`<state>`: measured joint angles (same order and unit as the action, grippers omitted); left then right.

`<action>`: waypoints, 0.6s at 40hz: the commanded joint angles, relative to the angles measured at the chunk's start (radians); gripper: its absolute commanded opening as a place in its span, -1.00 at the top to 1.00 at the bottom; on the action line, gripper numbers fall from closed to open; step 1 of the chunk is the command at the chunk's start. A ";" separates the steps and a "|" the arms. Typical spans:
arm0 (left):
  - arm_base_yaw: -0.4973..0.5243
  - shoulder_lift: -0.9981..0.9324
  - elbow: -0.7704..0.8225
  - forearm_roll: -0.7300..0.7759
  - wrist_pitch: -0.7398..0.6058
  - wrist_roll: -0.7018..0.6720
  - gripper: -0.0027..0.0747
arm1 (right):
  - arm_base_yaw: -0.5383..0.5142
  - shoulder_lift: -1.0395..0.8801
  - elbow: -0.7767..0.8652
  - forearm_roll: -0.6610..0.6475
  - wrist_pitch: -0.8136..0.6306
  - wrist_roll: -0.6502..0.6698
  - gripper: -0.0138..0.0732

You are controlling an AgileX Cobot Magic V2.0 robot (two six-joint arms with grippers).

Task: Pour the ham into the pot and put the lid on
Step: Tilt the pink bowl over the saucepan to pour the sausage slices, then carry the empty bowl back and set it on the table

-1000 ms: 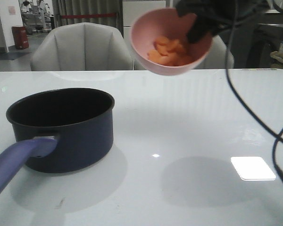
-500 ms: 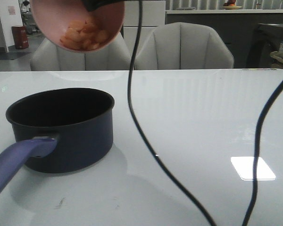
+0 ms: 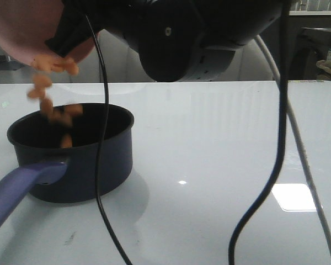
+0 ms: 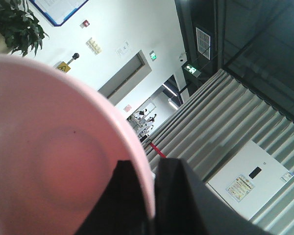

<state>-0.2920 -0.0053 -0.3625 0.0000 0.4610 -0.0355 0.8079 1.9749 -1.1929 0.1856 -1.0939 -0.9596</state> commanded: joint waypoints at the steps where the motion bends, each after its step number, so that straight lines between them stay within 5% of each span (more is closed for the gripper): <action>1: -0.008 0.011 -0.026 0.000 -0.073 -0.003 -0.64 | -0.001 -0.060 -0.025 -0.010 -0.207 -0.009 0.37; 10: -0.008 0.011 -0.026 0.000 -0.073 -0.003 -0.64 | -0.002 -0.064 -0.025 0.181 -0.108 0.149 0.37; 24: -0.008 0.011 -0.026 0.000 -0.073 -0.003 -0.64 | -0.036 -0.194 -0.038 0.606 0.672 0.278 0.37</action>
<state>-0.2920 -0.0053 -0.3625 0.0000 0.4610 -0.0355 0.7934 1.8936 -1.1929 0.7385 -0.5751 -0.6940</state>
